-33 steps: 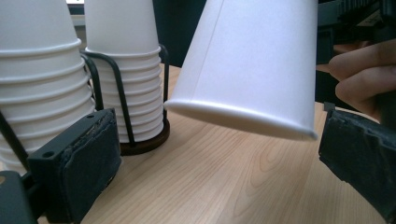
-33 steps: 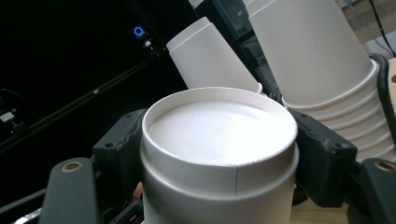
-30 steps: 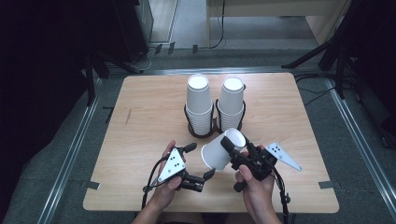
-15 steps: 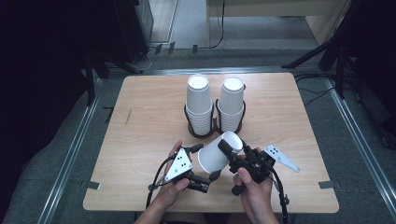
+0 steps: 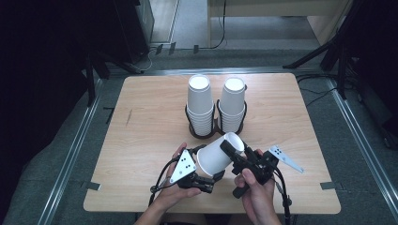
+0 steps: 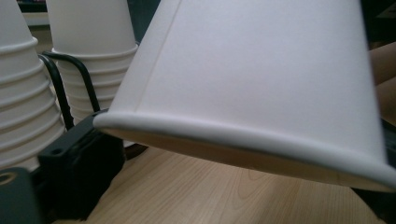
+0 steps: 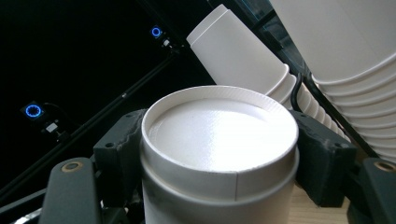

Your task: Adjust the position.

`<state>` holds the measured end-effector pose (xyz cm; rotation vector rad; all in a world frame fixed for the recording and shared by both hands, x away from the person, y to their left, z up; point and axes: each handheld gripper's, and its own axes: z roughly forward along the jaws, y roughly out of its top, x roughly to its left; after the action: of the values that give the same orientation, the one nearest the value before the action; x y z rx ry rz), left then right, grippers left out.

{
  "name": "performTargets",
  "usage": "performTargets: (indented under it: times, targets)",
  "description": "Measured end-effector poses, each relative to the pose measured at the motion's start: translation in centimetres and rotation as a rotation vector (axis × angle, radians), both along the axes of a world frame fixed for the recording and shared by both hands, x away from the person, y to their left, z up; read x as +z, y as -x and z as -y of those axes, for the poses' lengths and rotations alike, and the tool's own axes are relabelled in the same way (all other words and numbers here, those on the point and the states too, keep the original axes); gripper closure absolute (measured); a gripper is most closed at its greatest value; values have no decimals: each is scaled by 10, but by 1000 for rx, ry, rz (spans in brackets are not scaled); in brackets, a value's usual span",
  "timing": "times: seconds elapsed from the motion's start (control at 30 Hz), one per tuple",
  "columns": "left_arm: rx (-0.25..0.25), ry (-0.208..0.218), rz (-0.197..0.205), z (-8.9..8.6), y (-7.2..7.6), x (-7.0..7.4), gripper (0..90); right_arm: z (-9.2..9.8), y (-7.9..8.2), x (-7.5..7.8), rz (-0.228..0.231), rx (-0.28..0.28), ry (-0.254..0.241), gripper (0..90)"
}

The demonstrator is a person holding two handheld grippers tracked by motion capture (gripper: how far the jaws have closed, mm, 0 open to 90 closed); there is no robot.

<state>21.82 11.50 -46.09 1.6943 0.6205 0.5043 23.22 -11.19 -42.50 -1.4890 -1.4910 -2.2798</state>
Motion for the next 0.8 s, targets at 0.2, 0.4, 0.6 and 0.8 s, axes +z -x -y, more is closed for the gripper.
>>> performTargets:
  times: [0.2,0.4,0.6,0.8]
  targets:
    - [-1,-7,5,-2,0,0,46,2,-2,-2,-15,9,-17,264]
    - [-2,-14,8,-5,0,0,54,3,-5,-5,-43,31,-34,260]
    - [-1,-21,9,-7,1,-1,59,2,-6,-6,-28,43,-27,253]
    - [-6,-27,14,-6,2,-1,63,4,-8,-4,-2,36,30,162]
